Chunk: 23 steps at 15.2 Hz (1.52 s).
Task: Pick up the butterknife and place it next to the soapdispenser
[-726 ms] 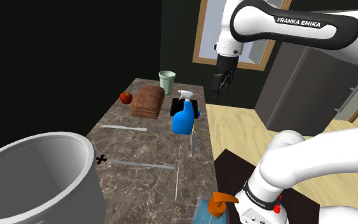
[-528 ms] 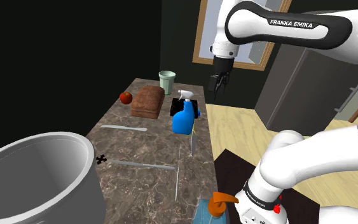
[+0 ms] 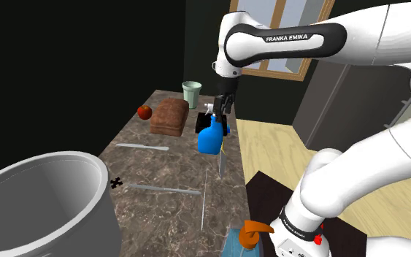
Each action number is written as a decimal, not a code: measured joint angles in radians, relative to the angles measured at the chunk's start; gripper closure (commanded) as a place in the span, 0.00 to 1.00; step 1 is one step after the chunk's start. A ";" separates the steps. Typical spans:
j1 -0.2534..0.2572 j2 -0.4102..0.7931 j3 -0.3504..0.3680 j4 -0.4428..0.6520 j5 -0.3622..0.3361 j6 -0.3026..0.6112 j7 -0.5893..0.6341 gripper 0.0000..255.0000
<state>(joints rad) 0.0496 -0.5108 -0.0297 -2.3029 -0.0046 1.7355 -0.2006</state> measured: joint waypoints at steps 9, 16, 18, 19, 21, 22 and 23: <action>0.056 0.290 0.039 0.152 0.007 0.202 -0.060 0.00; 0.097 0.528 0.081 0.300 -0.006 0.428 -0.086 0.00; 0.107 0.604 0.091 0.362 -0.013 0.430 -0.096 0.00; 0.115 0.639 0.098 0.386 -0.018 0.434 -0.096 0.00; 0.128 0.709 0.108 0.451 -0.028 0.405 -0.101 0.00; 0.131 0.746 0.111 0.483 -0.033 0.364 -0.109 0.00; 0.135 0.784 0.113 0.514 -0.038 0.349 -0.115 0.00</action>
<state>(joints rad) 0.1847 0.2733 0.0838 -1.7887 -0.0427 2.0841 -0.3158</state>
